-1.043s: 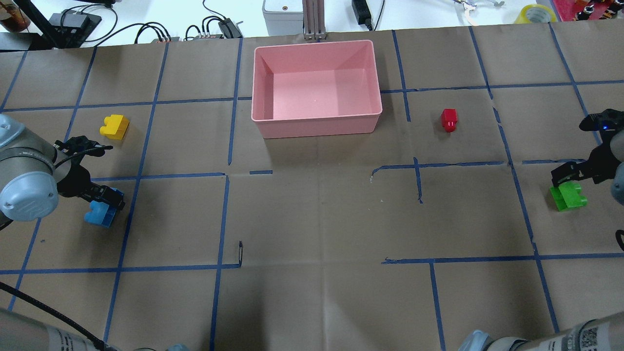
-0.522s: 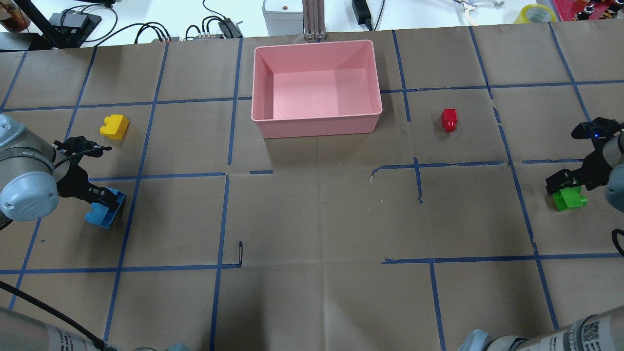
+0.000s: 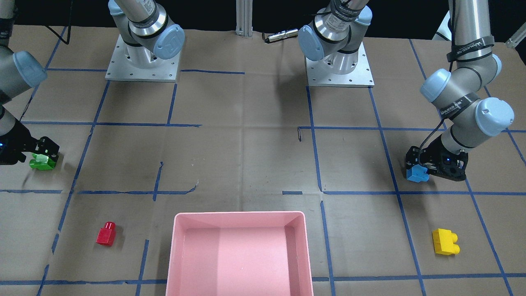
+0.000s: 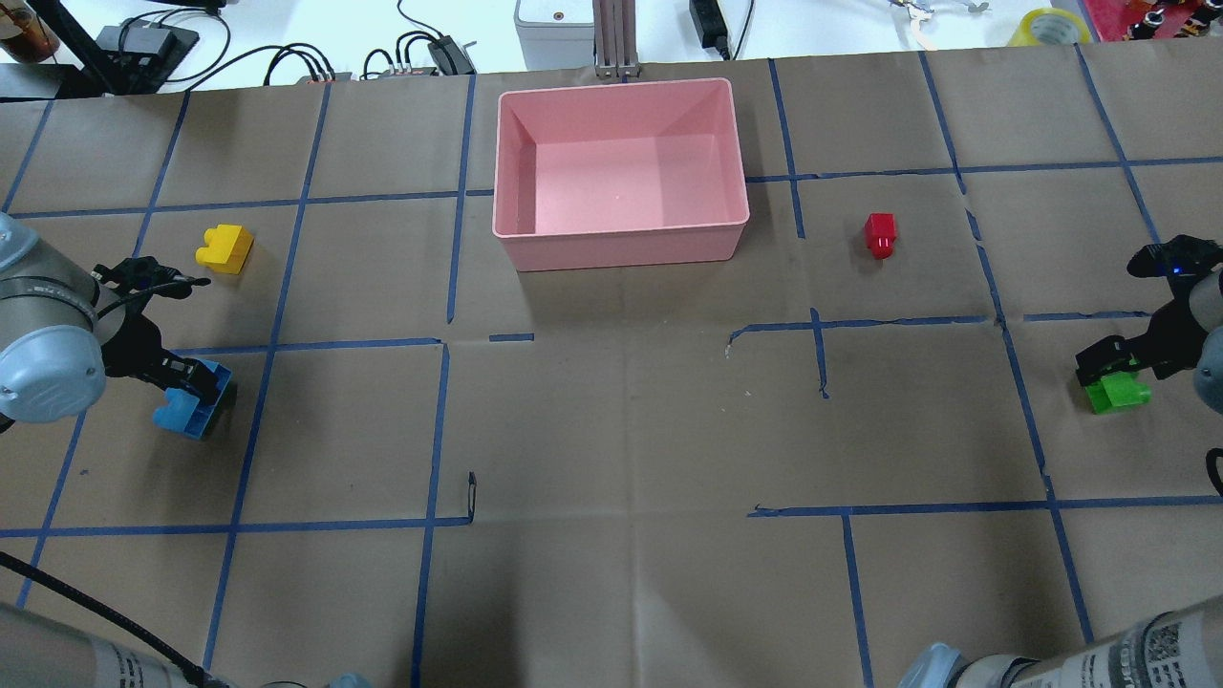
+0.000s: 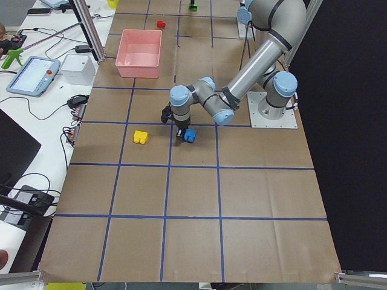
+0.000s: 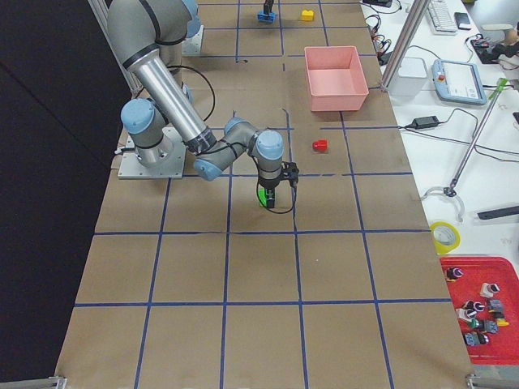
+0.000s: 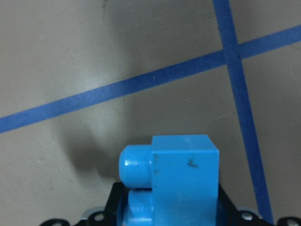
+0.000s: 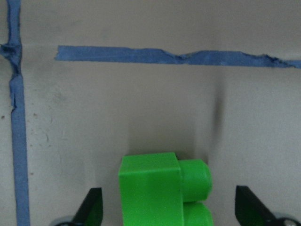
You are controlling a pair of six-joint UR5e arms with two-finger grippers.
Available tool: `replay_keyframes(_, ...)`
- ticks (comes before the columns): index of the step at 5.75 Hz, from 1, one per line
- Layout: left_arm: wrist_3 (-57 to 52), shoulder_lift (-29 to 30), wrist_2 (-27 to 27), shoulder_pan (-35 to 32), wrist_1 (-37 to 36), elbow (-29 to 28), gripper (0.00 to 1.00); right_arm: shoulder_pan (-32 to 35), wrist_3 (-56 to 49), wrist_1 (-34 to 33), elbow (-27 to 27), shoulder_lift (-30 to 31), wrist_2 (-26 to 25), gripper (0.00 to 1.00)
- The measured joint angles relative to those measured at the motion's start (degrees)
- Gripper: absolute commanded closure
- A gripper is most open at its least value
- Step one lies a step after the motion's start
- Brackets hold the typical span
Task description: Put all blocks into box
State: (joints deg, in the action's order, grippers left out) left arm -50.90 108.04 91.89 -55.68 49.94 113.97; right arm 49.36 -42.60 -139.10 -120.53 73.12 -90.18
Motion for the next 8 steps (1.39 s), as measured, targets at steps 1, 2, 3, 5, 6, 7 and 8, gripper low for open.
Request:
replay_keyframes(1, 0.31, -0.83, -0.02, -0.41, 7.29, -6.23, 0.76, -0.03, 0.04, 2.36, 0.17, 0.20, -1.31, 0.86)
replay_keyframes(2, 1.23, -1.01, -0.07, -1.66, 18.72, -16.45, 0.76, -0.05, 0.06, 5.84, 0.44, 0.52, -2.42, 0.91)
replay_keyframes(3, 3.83, -0.60, -0.06, -4.22, 30.19, -27.70, 0.76, -0.04, 0.06, 9.47, 1.67, 1.29, -3.31, 0.91)
replay_keyframes(5, 14.83, 3.67, -1.80, -11.55, 42.07, -44.34, 0.76, 0.68, 0.31, 20.96, 10.95, 4.41, -3.88, 0.93)
replay_keyframes(6, 22.34, 7.46, -4.29, -16.05, 43.04, -49.95, 0.76, 2.07, 0.42, 25.06, 16.54, 4.92, -3.60, 0.96)
replay_keyframes(7, 30.48, 12.17, -6.08, -21.31, 43.29, -56.27, 0.76, 5.15, 0.21, 26.14, 21.24, 5.00, -3.51, 0.97)
replay_keyframes(8, 39.59, 17.37, -6.71, -27.59, 43.43, -63.07, 0.76, 10.49, 0.15, 25.98, 25.53, 4.95, -3.18, 0.97)
